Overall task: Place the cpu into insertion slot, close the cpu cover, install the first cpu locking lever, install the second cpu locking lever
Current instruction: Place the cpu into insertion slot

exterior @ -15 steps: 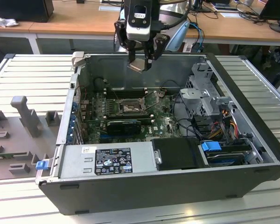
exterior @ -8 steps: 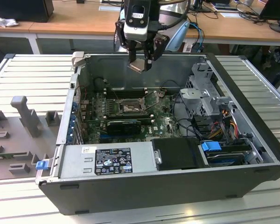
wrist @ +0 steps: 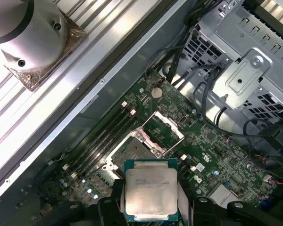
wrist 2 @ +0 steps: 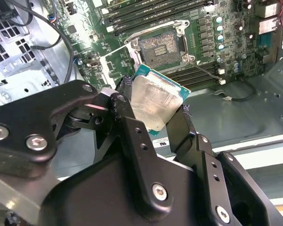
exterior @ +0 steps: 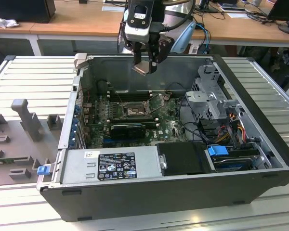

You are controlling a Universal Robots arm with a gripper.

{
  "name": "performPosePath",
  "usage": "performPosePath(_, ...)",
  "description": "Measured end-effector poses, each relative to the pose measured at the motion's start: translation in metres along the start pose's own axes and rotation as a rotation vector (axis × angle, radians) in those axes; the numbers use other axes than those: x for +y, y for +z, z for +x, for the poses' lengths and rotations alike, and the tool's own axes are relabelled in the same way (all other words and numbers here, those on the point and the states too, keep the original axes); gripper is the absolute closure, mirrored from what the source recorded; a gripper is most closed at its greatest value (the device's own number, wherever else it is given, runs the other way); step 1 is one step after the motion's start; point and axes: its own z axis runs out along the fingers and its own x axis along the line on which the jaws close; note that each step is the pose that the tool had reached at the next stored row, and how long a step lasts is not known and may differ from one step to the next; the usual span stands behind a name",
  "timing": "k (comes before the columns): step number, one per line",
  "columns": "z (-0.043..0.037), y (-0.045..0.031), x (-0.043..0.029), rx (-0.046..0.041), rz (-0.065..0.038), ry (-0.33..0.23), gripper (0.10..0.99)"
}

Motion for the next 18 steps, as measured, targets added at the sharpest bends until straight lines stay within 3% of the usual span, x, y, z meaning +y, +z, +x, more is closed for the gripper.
performPosePath(14, 0.0, 0.001, -0.0001, -0.0102, -0.002, 0.112, 0.553)
performPosePath(18, 0.0, 0.0014, -0.0001, -0.0171, -0.003, 0.186, 0.553)
